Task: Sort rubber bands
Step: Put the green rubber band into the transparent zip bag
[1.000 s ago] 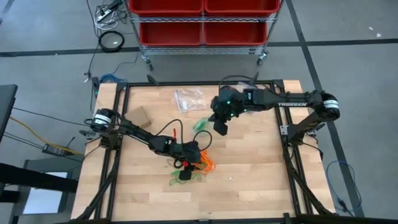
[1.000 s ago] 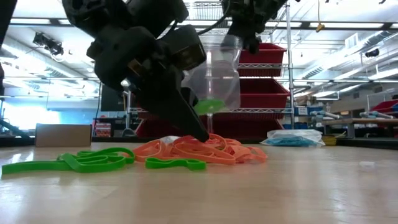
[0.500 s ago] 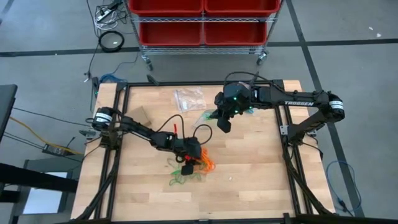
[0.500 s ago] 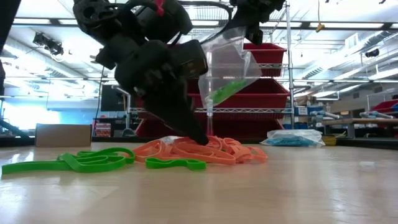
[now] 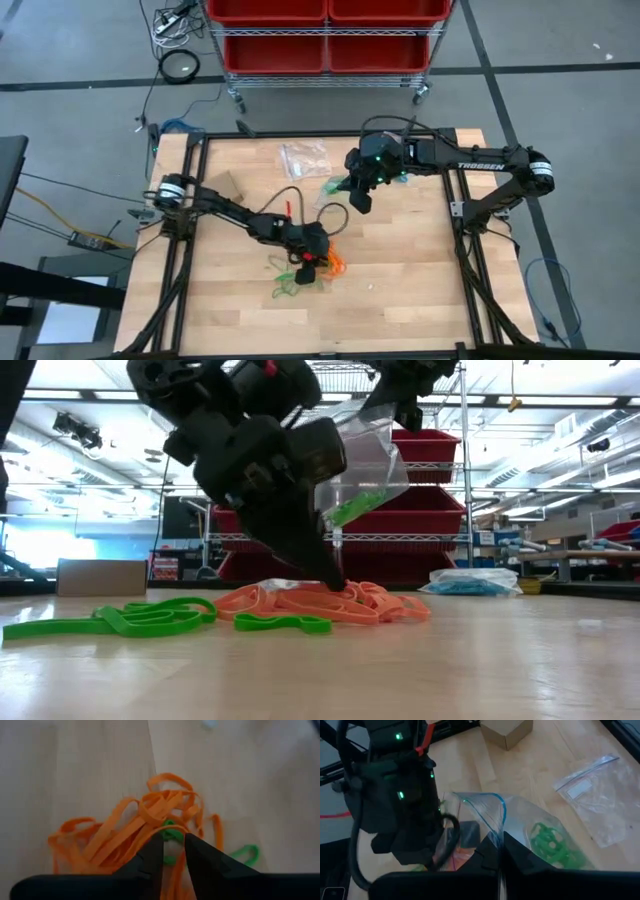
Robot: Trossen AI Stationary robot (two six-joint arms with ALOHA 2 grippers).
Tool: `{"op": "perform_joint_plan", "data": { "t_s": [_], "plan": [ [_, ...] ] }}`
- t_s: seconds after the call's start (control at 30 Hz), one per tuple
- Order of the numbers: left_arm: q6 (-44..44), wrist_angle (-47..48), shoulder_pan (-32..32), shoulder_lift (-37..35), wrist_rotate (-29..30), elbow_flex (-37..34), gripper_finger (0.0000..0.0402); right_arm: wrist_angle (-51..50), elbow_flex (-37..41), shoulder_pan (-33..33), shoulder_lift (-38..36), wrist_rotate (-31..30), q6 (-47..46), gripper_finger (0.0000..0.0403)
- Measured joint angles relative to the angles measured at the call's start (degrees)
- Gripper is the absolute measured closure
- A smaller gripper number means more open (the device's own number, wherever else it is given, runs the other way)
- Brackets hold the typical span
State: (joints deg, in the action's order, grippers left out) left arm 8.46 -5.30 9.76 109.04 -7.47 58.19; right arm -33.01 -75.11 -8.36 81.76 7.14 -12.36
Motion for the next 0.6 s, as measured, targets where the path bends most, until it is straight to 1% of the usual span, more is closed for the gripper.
{"op": "perform_joint_plan", "data": {
  "t_s": [0.17,0.37,0.43,0.53,0.6],
  "plan": [
    [-1.03,6.58,0.17,3.85,-0.17,5.06,0.0314,-0.06,0.00,0.11,0.02,0.09,0.02,0.0403],
    [-3.89,9.86,0.20,4.28,0.49,7.14,0.0321,-0.18,0.00,0.36,0.04,0.15,0.06,0.0403],
    [-5.41,12.58,0.20,4.30,0.75,8.41,0.0338,-0.24,0.00,0.41,0.04,0.17,0.38,0.0403],
    [-8.24,17.97,0.40,4.26,3.02,10.21,0.0386,-0.29,0.00,0.48,0.04,0.17,0.46,0.0403],
    [-9.89,22.65,0.67,3.52,5.88,11.39,0.0393,-0.28,0.00,0.48,0.04,0.16,0.44,0.0403]
  ]
}}
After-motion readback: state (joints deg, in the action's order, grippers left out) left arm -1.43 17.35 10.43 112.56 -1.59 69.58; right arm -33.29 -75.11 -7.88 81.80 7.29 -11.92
